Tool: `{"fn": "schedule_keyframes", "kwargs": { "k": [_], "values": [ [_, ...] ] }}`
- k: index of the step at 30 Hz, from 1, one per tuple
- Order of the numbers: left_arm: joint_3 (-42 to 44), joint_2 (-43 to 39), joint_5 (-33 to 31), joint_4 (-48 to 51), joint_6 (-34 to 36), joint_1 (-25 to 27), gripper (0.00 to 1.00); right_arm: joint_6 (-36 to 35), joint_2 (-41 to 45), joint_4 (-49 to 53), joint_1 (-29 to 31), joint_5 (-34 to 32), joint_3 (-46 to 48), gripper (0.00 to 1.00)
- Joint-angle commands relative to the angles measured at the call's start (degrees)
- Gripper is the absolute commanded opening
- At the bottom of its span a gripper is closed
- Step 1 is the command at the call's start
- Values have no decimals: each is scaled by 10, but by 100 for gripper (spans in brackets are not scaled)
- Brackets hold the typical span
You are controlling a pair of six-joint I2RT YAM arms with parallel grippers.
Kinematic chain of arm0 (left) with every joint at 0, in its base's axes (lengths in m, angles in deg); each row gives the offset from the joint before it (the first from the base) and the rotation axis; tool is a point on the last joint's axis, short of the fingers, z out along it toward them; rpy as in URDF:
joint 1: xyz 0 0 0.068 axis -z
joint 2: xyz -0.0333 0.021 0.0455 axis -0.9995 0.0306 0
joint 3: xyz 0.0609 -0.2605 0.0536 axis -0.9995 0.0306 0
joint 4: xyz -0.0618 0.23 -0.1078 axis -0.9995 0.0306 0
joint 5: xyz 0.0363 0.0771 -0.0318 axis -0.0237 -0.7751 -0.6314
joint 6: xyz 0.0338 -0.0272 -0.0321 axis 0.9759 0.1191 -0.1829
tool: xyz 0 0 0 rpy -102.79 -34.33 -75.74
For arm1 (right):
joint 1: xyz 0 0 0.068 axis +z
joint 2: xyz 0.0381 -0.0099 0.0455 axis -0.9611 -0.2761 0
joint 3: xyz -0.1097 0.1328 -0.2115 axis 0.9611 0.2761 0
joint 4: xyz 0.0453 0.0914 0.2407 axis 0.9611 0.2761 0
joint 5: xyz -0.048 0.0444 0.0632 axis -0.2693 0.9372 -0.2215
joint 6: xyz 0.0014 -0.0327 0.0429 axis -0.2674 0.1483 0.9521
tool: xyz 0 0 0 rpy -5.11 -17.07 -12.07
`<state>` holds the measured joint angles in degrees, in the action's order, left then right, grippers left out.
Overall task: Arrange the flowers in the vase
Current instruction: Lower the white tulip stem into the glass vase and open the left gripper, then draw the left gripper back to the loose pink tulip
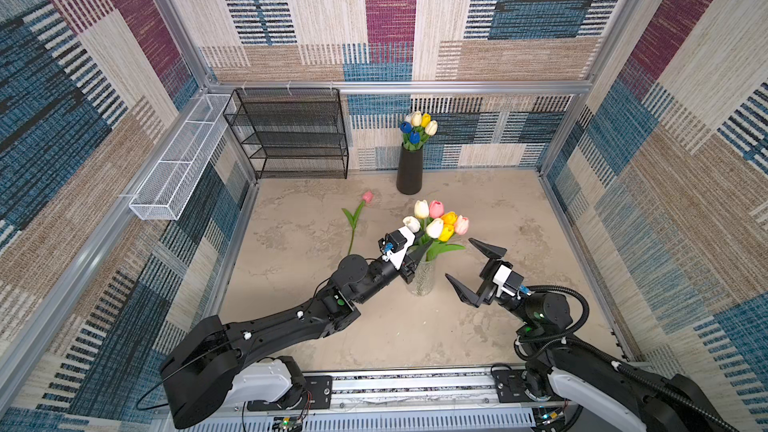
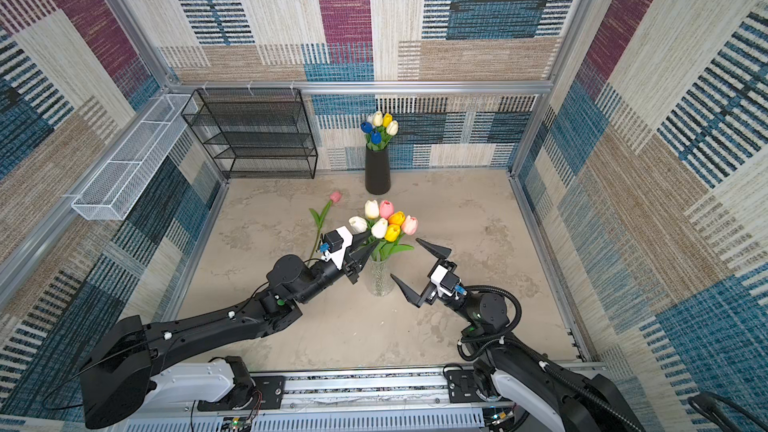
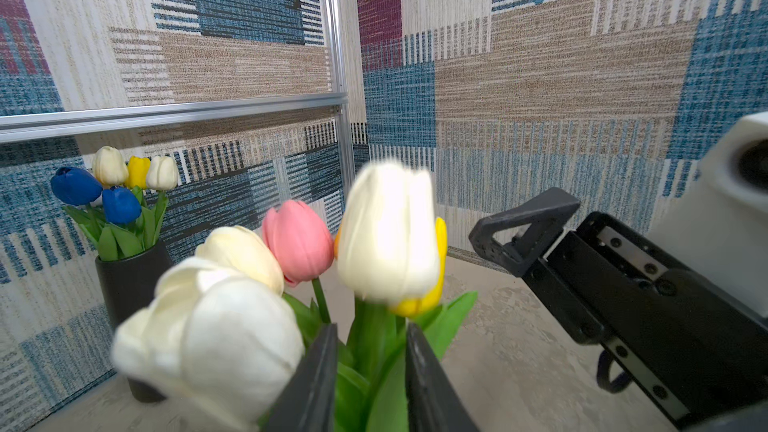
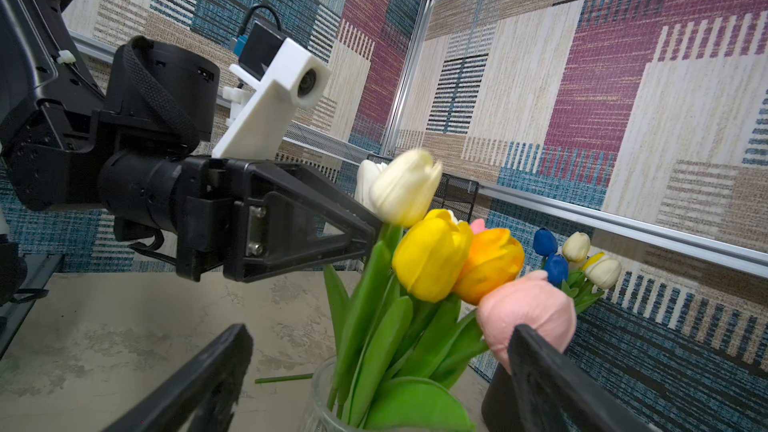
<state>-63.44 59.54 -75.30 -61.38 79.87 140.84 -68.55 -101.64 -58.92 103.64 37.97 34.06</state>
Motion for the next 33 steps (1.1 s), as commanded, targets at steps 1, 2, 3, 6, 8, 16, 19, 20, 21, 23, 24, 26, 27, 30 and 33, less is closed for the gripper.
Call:
{"fn": "schedule_keyframes", "kwargs": {
  "k": [1, 2, 3, 6, 8, 16, 19, 20, 21, 23, 24, 26, 27, 30, 33],
  "values": [
    [3, -14, -11, 15, 13, -1, 31, 5, -1, -10, 1, 2, -1, 100],
    [5, -19, -12, 19, 13, -1, 32, 5, -1, -10, 1, 2, -1, 100],
    [7, -26, -14, 22, 13, -1, 32, 5, -2, -11, 1, 1, -1, 100],
    [15, -51, -17, 38, 15, 0, 32, 5, -1, -10, 1, 2, -1, 100],
    [19, -73, -24, 55, 16, -1, 32, 5, -1, -9, 1, 2, -1, 100],
    [-13, -175, -1, 240, 82, -3, 40, 6, 1, -9, 1, 5, -1, 100],
    [-19, -196, -2, 271, 100, -11, 49, 7, 1, -10, 1, 4, -1, 100],
    [-18, -195, -3, 272, 100, -15, 49, 6, 0, -10, 1, 4, -1, 100],
    [-21, -191, 2, 277, 96, -20, 49, 7, -1, -11, 1, 5, -2, 100],
    [-30, -178, 10, 291, 92, -24, 50, 6, -3, -11, 1, 6, -3, 100],
    [-34, -167, 9, 295, 89, -25, 50, 6, -3, -10, 1, 5, -3, 100],
    [-40, -150, 4, 296, 89, -26, 50, 6, -2, -9, 1, 3, -2, 100],
    [-39, -144, -7, 292, 87, -26, 50, 6, -1, -10, 1, 3, -2, 100],
    [-15, -157, -62, 253, 82, -30, 50, 6, 1, -10, 1, 3, -1, 100],
    [-3, -193, -48, 262, 58, -72, 50, 6, -2, -12, 1, 3, -1, 100]
  ]
}}
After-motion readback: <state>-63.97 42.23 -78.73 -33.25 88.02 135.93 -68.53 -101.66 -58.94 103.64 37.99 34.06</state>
